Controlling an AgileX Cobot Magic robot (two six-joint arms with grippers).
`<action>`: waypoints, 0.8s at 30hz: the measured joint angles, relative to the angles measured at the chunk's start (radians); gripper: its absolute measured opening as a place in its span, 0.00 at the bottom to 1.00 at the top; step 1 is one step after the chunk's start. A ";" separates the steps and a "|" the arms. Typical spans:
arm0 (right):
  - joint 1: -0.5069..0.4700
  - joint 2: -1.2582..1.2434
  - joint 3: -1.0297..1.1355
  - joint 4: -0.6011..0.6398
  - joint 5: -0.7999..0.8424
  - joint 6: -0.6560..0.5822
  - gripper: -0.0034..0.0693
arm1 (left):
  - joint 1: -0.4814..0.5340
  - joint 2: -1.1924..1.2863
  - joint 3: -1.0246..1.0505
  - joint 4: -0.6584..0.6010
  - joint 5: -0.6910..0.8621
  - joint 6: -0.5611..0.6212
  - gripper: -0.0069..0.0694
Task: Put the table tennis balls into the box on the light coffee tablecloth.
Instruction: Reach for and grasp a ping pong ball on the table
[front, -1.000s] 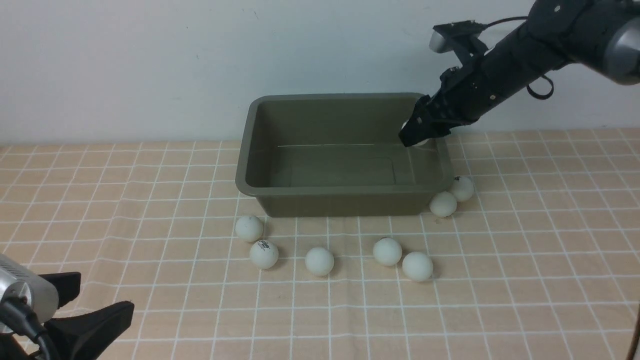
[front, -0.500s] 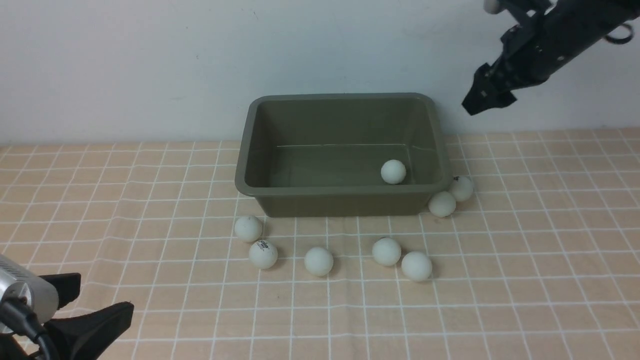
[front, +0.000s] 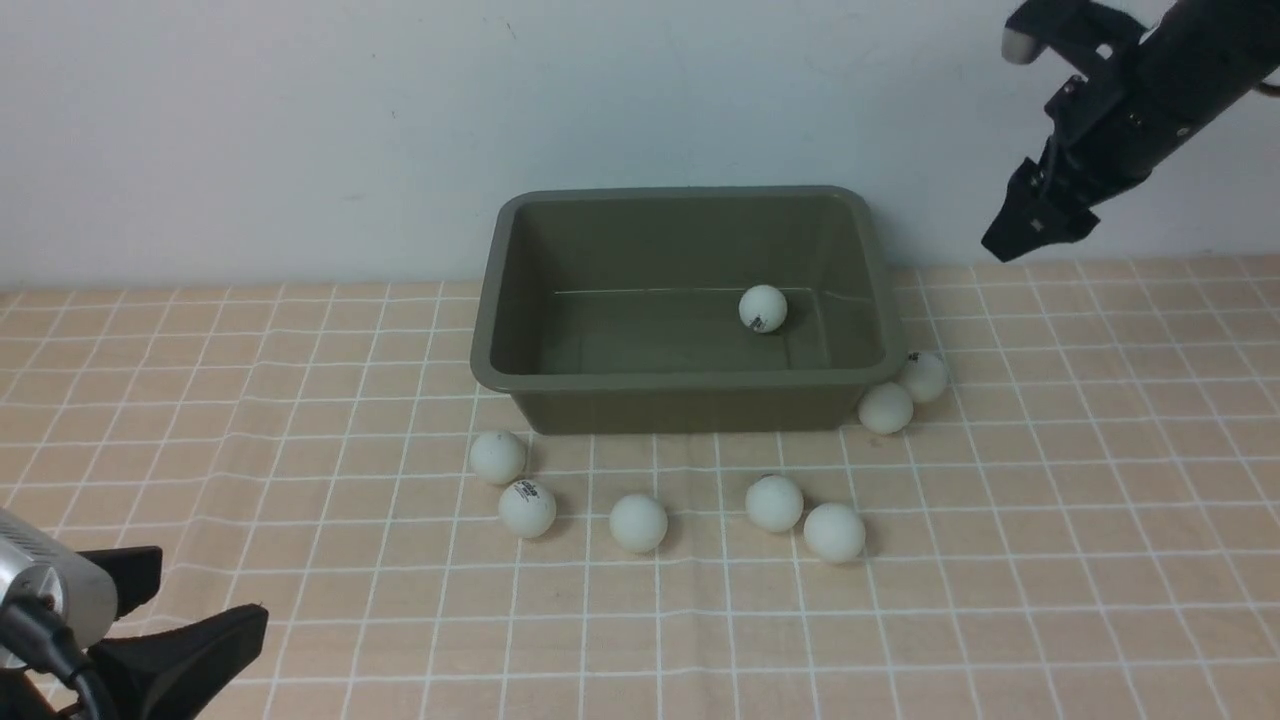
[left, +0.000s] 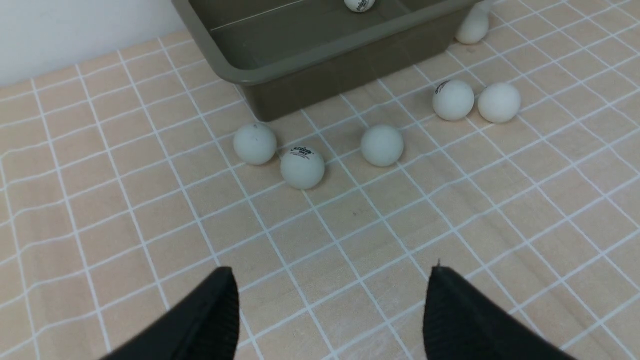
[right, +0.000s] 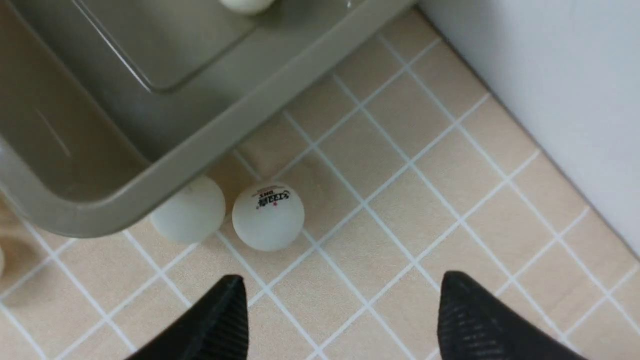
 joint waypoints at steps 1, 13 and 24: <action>0.000 0.011 0.000 0.002 0.000 -0.007 0.67 | 0.000 0.000 0.000 0.000 0.000 0.000 0.63; 0.000 0.148 0.000 0.047 -0.003 0.028 0.65 | 0.000 0.000 0.000 0.000 0.001 0.001 0.63; 0.000 0.154 0.000 0.109 -0.005 0.219 0.65 | 0.000 0.000 0.000 0.000 0.001 0.001 0.63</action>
